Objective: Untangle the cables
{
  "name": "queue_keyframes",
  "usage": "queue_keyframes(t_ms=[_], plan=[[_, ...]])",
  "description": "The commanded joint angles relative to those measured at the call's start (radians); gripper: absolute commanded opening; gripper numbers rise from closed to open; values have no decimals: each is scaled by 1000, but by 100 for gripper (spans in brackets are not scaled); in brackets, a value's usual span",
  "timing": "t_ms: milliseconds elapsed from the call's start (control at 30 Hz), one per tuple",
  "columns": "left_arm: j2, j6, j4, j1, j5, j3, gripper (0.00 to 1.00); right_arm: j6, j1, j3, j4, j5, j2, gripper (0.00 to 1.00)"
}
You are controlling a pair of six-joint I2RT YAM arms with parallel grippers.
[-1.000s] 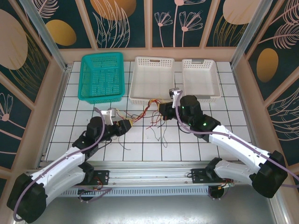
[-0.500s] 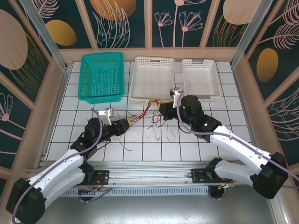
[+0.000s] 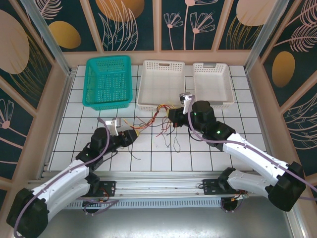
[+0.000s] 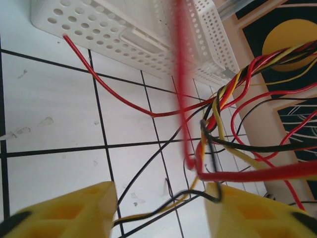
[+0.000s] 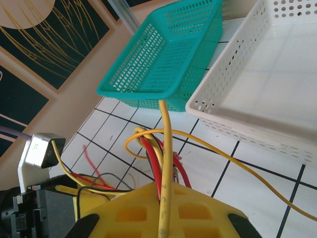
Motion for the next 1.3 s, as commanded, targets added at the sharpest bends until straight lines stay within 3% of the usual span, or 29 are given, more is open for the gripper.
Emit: queue_keyframes(t_ms=[0,467,633,833,1000,1267], plan=[[-42,-23,74,-2,25,-27,58,26,9,56,12,-7,-17,0],[-50,-28,80,-2,-19,-38,48,38,38,63,28,-59,-11,0],[-36,-23,89,-2,-29,-27,38,37,49,55,30,-66,-12,0],[-46,-25,92,-1,-30,-41,24,40,50,46,36,-77,-13,0],[-75,-23,77,-2,-41,-45,0,38,51,38,39,-72,-12,0],[-166,-7,3,-2,-76,-42,0,33,46,2,18,-7,-28,0]])
